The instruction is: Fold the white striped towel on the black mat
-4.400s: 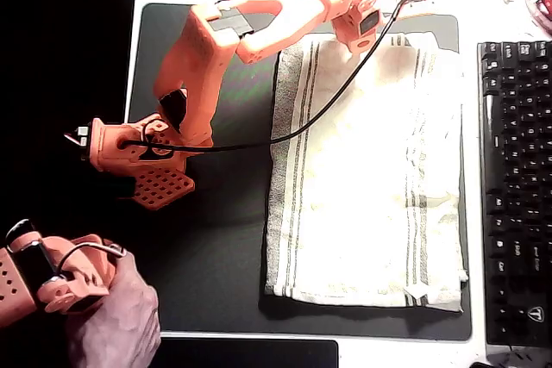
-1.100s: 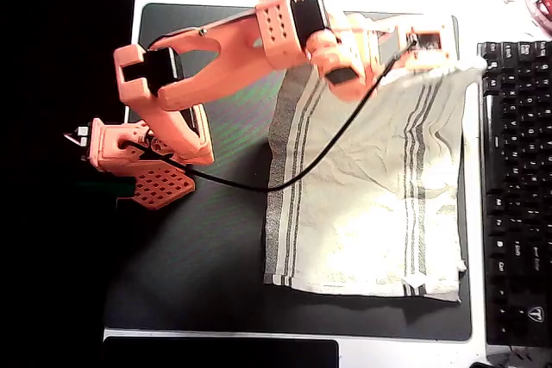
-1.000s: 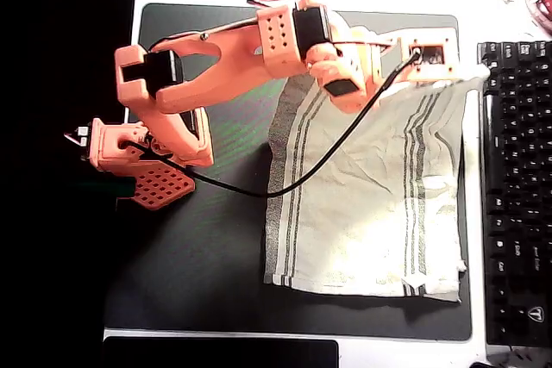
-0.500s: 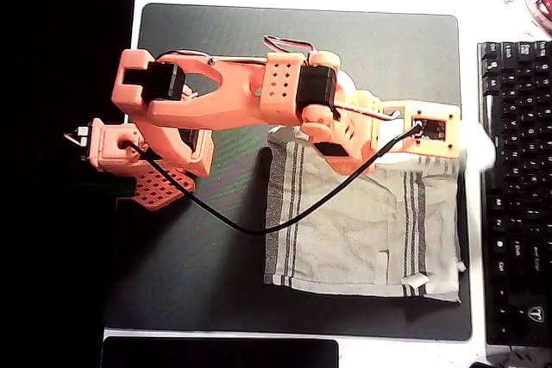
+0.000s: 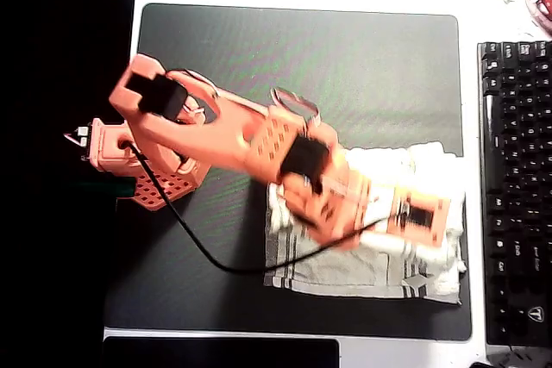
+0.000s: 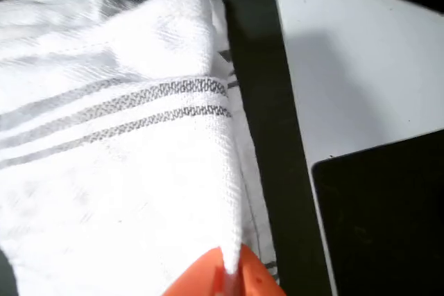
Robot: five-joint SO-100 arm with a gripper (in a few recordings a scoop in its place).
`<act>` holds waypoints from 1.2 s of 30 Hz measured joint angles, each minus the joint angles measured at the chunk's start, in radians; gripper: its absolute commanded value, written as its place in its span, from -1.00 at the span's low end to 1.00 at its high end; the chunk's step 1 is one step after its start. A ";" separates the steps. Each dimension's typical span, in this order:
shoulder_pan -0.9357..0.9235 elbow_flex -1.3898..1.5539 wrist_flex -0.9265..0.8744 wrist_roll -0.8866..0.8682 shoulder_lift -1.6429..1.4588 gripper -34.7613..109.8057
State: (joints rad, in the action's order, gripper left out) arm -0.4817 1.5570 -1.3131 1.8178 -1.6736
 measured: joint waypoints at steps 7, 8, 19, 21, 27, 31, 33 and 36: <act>-0.091 0.067 0.078 0.041 0.092 -0.46; -0.104 0.084 0.095 0.052 0.103 -0.45; -0.147 0.126 0.130 0.074 0.106 -0.41; -0.141 0.126 0.117 0.072 0.080 -0.41; -0.044 0.172 0.071 0.023 -0.040 -0.41; 0.035 0.247 0.040 -0.008 -0.173 -0.41; 0.086 0.296 0.020 -0.011 -0.244 -0.41; 0.155 0.390 -0.002 -0.041 -0.359 -0.41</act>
State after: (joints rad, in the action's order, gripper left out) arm -0.3267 1.9466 -1.3146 1.7763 -2.0325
